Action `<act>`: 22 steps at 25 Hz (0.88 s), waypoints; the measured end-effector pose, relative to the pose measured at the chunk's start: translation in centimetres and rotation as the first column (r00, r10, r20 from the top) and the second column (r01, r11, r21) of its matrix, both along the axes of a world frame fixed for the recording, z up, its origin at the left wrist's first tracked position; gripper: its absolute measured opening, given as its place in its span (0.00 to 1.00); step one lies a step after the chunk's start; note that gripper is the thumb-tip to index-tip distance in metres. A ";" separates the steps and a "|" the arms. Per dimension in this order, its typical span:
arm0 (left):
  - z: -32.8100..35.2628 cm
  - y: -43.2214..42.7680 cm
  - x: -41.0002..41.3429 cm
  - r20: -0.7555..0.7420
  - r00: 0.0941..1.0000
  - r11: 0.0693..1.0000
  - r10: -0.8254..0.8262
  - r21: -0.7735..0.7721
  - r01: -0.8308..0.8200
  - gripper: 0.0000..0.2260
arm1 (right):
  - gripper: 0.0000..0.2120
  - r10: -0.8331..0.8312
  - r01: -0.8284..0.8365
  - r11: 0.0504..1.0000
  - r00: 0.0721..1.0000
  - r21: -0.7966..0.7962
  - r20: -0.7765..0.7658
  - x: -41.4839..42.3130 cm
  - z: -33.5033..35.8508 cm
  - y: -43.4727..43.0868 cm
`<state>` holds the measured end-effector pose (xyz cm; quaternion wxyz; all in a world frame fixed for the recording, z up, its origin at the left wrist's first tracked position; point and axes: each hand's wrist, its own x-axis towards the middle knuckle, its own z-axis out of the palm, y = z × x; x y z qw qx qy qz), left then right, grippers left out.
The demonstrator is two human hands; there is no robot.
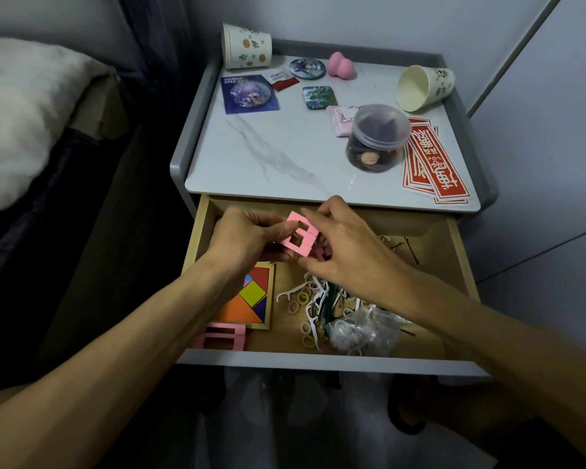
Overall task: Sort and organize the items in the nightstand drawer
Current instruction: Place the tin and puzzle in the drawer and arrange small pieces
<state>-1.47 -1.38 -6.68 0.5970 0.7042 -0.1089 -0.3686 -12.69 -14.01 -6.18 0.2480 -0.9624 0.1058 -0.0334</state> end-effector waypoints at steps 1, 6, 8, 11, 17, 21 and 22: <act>0.1 0.1 0.2 0.016 1.000 1.000 0.004 0.003 -0.004 0.05 | 0.31 -0.006 0.007 1.000 0.999 -0.025 0.031 0.2 0.1 0.2; 1.0 0.7 1.1 0.066 0.998 1.000 -0.014 -0.001 0.014 0.05 | 0.27 -0.070 0.072 0.997 0.987 -0.006 0.141 1.1 0.6 1.3; 1.9 1.0 1.5 0.086 0.991 0.993 -0.098 0.073 0.092 0.06 | 0.27 -0.071 0.070 0.997 0.988 0.013 0.141 1.4 0.6 1.3; 2.3 2.0 2.9 0.336 0.883 0.899 -0.329 0.397 0.184 0.09 | 0.26 0.048 -0.048 0.998 0.999 0.034 0.002 1.4 -0.2 1.3; 1.1 3.5 4.7 0.554 0.570 0.469 -0.606 0.828 -0.307 0.23 | 0.23 0.405 -0.414 0.908 0.834 0.058 -0.374 0.3 -4.3 3.4; 0.2 3.3 4.9 0.413 0.617 0.378 -0.670 0.905 -0.194 0.22 | 0.20 0.495 -0.527 0.850 0.786 0.016 -0.370 0.8 -5.6 4.7; 0.1 3.3 4.8 0.377 0.632 0.367 -0.677 0.917 -0.154 0.23 | 0.21 0.500 -0.550 0.835 0.772 -0.018 -0.393 0.8 -5.9 4.8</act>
